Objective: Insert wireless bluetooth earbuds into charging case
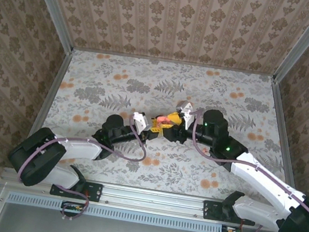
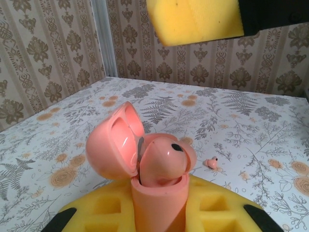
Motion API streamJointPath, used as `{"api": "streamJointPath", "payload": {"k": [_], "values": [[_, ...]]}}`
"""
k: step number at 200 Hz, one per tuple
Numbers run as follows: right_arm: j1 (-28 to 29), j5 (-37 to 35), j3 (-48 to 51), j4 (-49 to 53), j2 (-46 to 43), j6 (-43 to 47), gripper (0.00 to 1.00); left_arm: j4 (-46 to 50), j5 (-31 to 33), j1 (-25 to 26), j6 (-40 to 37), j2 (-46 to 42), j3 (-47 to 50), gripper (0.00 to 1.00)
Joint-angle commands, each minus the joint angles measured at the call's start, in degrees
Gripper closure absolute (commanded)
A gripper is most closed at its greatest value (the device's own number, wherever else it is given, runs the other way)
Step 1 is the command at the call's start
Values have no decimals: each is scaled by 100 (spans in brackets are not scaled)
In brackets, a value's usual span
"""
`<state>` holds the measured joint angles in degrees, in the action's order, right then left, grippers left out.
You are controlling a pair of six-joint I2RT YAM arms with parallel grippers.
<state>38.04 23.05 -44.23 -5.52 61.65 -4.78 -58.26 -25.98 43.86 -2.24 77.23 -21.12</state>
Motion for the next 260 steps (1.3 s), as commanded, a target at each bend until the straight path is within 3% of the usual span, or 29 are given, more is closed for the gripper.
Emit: {"api": "streamJointPath", "payload": {"k": [1,44,112,260], "values": [[-78,261,-358,542,-3,-596,46,8,158,30,-147,-164,12,83],[-120,271,-639,1614,178,-1133,54,193,225,35,-197,-268,11,83],[-284,563,-420,886,627,-2351,62,438,321,44,-231,-355,-23,83],[-289,649,-600,956,1055,-2287,75,500,297,44,-294,-428,-50,83]]}}
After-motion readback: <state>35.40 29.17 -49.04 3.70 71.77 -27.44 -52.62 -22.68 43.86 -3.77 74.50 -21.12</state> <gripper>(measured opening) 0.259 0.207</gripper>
